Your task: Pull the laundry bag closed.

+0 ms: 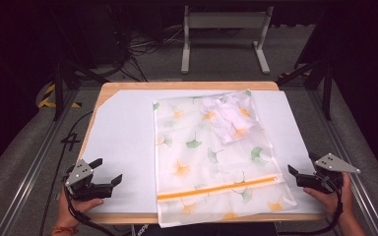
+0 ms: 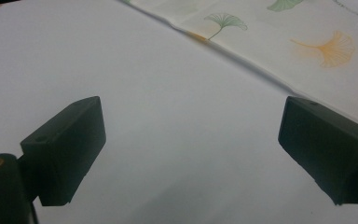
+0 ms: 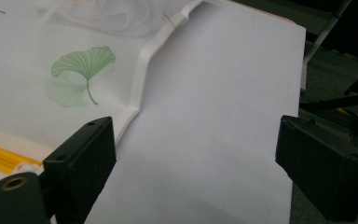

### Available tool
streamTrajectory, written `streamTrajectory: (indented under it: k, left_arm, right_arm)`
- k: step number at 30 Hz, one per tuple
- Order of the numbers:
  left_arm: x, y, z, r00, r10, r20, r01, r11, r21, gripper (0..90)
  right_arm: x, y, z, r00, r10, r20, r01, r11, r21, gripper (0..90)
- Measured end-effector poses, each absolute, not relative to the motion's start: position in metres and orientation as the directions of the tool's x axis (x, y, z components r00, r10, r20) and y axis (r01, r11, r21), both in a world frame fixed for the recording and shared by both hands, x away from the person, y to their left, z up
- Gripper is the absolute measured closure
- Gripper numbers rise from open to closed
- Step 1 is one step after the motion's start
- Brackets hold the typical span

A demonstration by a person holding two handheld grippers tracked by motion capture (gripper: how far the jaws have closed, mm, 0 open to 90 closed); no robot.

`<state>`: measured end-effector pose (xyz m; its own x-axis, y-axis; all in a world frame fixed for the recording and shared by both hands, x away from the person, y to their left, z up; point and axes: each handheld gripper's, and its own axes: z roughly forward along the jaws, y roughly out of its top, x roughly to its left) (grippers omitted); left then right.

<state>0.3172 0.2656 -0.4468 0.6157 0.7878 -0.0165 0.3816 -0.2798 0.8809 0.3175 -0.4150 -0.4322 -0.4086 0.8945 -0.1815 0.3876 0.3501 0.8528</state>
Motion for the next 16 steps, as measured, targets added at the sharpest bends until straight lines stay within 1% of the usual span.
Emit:
streamTrajectory:
  k: [2, 4, 10, 16]
  left_arm:
    - [0.3173, 0.2644, -0.4467, 0.613, 0.790, -0.010, 0.381, -0.284, 0.880, 8.6]
    - [0.3170, 0.2643, -0.4463, 0.604, 0.797, -0.002, 0.379, -0.286, 0.880, 10.7]
    - [0.3183, 0.2620, -0.4471, 0.602, 0.798, 0.001, 0.389, -0.294, 0.873, 10.6]
    - [0.3198, 0.2616, -0.4476, 0.600, 0.800, -0.006, 0.396, -0.289, 0.872, 10.5]
  right_arm:
    - [0.3182, -0.4147, -0.4338, -0.409, 0.894, -0.185, 0.394, 0.356, 0.847, 14.1]
    - [0.3182, -0.4128, -0.4343, -0.417, 0.888, -0.192, 0.393, 0.367, 0.843, 14.3]
    - [0.3175, -0.4112, -0.4342, -0.414, 0.889, -0.197, 0.393, 0.370, 0.842, 14.3]
    - [0.3186, -0.4140, -0.4358, -0.407, 0.895, -0.181, 0.405, 0.355, 0.842, 14.8]
